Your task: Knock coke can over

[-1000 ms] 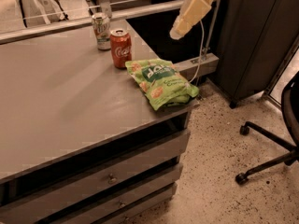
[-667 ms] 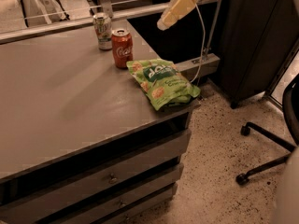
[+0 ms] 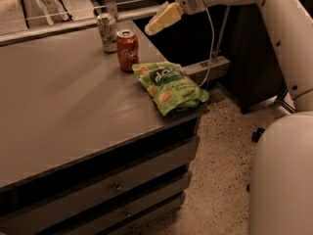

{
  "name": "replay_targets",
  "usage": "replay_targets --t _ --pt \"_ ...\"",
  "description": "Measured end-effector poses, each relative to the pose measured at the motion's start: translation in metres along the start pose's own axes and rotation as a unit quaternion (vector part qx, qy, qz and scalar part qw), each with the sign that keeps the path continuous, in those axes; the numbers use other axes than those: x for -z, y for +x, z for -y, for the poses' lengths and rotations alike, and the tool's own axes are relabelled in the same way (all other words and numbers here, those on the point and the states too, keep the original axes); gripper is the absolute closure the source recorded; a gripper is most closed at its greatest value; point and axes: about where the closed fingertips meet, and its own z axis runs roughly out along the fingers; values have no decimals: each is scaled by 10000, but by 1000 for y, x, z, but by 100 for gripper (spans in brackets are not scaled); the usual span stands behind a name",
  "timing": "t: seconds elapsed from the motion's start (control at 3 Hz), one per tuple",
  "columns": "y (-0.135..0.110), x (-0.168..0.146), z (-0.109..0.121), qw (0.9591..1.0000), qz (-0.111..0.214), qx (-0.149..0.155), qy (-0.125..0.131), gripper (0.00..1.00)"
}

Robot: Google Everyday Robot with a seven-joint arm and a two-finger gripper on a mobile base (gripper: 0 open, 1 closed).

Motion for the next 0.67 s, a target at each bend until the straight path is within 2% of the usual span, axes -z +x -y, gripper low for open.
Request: replay_targets --t 0.33,0.67 --pt "22 -24 -10 9937 520 -980 -138 0" --pt "39 -54 -22 9834 909 -1549 -252 0"
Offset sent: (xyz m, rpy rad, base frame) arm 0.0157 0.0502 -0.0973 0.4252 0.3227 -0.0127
